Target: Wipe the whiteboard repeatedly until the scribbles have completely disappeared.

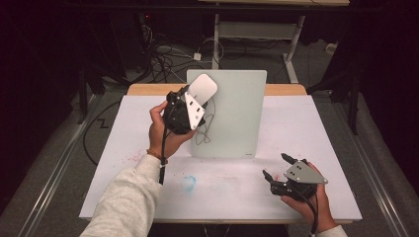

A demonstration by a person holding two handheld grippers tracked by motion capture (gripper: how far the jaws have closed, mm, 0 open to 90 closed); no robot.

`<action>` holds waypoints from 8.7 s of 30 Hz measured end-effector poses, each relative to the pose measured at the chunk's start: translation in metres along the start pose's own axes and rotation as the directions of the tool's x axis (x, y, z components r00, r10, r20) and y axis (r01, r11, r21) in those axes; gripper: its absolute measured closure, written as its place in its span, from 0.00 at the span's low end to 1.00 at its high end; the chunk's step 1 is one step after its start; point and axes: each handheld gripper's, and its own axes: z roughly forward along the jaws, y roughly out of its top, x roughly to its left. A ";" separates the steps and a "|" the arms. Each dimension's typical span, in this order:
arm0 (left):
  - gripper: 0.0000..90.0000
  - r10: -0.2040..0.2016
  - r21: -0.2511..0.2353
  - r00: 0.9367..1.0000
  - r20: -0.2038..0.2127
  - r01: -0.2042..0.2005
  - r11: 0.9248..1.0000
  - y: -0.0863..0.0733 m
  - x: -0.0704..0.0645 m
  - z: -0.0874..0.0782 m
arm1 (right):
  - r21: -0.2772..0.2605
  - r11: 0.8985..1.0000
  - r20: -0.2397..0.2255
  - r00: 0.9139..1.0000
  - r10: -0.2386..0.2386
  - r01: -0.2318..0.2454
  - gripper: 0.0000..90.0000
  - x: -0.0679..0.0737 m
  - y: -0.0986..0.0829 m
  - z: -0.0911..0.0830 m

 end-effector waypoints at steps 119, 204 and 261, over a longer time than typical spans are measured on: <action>0.32 0.327 0.225 0.942 0.071 -0.335 0.915 -0.110 -0.106 -0.014 | 0.033 0.998 -0.060 0.997 -0.048 0.050 0.25 0.010 0.000 0.003; 0.32 0.493 0.197 0.870 0.022 -0.488 0.851 -0.088 -0.117 -0.003 | 0.050 0.998 -0.072 0.997 -0.042 0.046 0.25 0.011 -0.002 0.006; 0.32 0.290 0.176 0.957 -0.007 -0.284 0.942 -0.086 -0.098 -0.005 | 0.058 0.997 -0.082 0.995 -0.052 0.057 0.25 0.014 -0.002 0.008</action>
